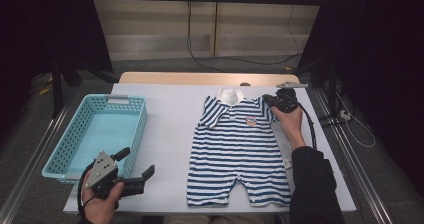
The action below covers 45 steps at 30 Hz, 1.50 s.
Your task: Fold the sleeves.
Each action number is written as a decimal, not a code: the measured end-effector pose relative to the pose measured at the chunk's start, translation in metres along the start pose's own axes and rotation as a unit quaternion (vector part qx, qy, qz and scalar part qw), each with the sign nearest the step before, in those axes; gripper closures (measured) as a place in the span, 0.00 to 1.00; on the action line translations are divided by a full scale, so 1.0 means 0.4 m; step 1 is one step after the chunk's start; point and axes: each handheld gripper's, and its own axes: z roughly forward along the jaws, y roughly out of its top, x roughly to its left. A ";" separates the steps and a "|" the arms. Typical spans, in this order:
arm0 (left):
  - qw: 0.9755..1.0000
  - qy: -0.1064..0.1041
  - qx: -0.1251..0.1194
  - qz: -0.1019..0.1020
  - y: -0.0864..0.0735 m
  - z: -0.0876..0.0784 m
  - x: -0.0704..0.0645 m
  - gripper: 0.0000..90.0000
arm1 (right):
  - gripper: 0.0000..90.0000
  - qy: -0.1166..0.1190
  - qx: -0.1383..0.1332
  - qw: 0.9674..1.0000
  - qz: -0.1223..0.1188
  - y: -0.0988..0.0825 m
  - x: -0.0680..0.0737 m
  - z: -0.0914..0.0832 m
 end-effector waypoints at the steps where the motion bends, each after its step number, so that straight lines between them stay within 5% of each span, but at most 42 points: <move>1: 1.000 0.000 0.000 -0.001 0.000 0.000 -0.001 0.03 | 0.99 0.001 0.001 1.000 0.001 0.001 0.005 0.001; 22: 1.000 -0.004 0.002 0.000 -0.002 0.003 -0.005 0.03 | 1.00 0.015 0.010 1.000 0.002 0.002 0.067 0.072; 45: 1.000 -0.004 0.001 0.004 -0.003 0.005 -0.004 0.03 | 0.94 0.029 0.055 0.998 -0.009 -0.030 0.093 0.116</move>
